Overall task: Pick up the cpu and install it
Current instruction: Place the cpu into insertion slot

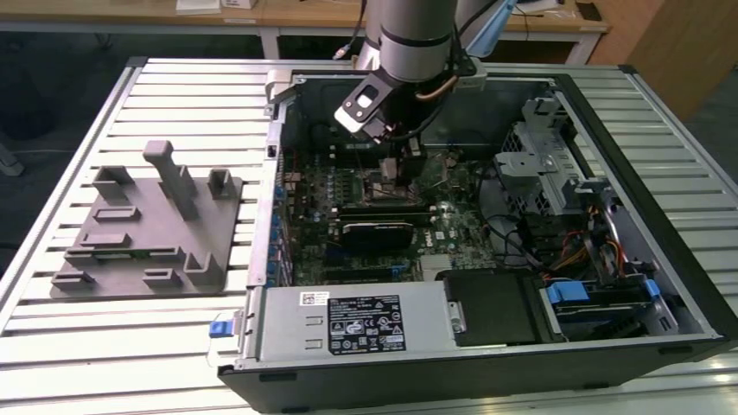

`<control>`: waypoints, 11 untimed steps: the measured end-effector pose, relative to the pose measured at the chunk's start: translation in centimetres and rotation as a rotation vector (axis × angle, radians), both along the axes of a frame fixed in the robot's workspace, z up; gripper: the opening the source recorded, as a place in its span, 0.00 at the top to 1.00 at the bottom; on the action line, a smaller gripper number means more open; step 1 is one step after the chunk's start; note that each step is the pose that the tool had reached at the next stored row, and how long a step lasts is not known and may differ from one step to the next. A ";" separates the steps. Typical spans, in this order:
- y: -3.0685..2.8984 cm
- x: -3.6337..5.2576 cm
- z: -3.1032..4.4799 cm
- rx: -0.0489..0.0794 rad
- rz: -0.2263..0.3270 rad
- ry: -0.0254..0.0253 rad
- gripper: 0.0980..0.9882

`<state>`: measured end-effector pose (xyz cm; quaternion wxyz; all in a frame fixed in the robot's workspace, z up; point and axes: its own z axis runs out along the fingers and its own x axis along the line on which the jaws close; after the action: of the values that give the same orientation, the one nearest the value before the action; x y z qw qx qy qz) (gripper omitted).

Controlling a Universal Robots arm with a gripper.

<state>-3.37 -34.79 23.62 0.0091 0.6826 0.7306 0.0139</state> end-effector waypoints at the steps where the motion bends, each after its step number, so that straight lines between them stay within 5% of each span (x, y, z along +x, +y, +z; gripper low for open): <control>1: 0.03 0.00 -0.04 0.000 0.000 0.0000 0.49; 11: 0.25 0.00 -0.68 0.000 0.000 -0.0001 0.49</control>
<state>-3.37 -34.54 22.94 0.0091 0.6826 0.7306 0.0140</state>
